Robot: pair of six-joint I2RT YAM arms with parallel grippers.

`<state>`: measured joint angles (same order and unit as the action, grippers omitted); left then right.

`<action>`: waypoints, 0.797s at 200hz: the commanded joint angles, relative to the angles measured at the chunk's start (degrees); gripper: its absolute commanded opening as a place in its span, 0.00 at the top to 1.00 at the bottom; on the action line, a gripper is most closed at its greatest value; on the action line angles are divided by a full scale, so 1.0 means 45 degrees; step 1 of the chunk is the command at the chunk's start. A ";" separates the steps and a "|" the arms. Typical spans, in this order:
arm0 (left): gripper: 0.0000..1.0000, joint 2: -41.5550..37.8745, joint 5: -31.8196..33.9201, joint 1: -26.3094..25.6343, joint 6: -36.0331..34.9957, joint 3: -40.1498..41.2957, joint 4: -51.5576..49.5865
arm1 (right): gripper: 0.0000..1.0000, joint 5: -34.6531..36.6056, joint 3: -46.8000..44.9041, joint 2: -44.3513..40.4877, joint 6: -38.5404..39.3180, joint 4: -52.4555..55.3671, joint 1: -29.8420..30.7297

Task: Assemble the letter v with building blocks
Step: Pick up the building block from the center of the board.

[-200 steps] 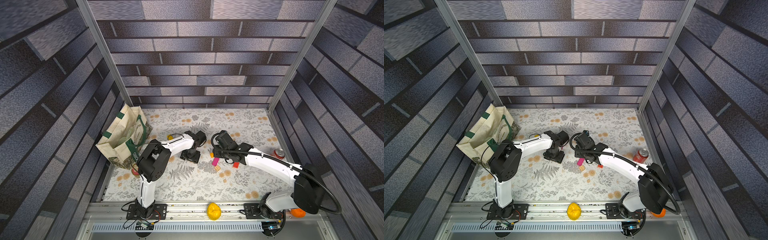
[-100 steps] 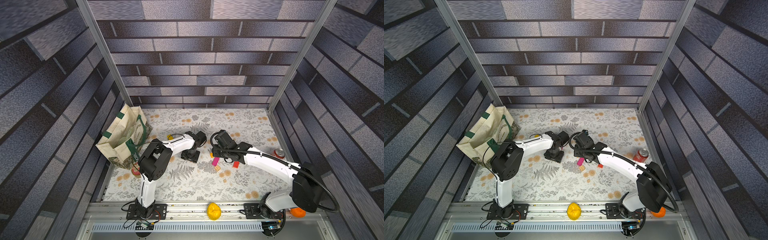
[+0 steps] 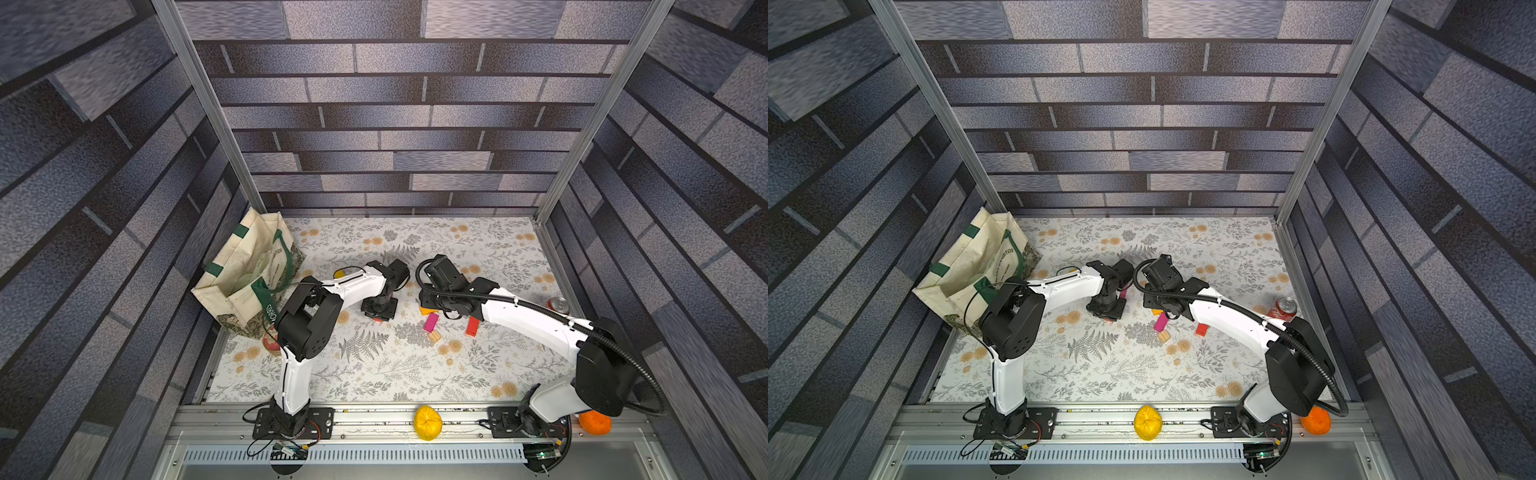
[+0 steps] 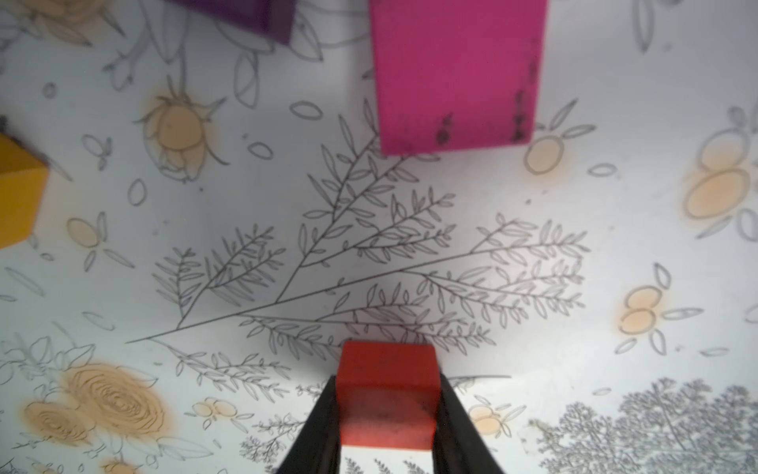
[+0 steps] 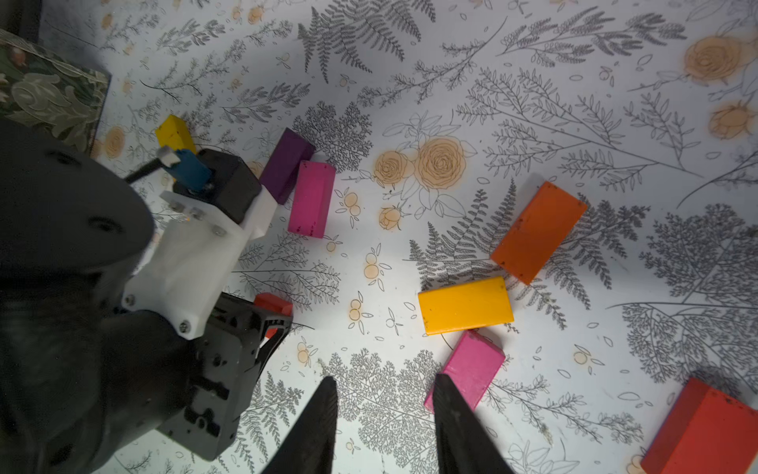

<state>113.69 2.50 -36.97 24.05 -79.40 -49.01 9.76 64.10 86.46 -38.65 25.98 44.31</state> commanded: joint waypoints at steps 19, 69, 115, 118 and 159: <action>0.77 -0.0558 0.0211 0.0682 0.1476 0.0418 0.0105 | 0.59 -0.0150 0.0605 0.0297 0.0375 0.0682 -0.0092; 0.76 -0.1031 0.0126 0.1965 0.3865 0.0964 0.0539 | 0.59 -0.0450 0.0605 0.0572 0.0094 0.0067 -0.0102; 0.73 -0.0668 0.0539 0.2605 0.4782 0.0238 -0.0047 | 0.59 -0.0460 0.0656 0.0729 0.0144 0.0022 -0.0102; 0.75 -0.0632 0.0579 0.2636 0.4844 0.0197 -0.0109 | 0.59 -0.0451 0.0659 0.0729 0.0151 0.0010 -0.0097; 0.74 -0.0425 0.0813 0.2928 0.5420 0.0104 -0.0289 | 0.59 -0.0450 0.1125 0.0912 0.0596 0.0349 -0.0149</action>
<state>111.07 4.58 -24.60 45.17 -77.93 -47.83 7.77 66.46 89.56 -37.50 26.50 44.21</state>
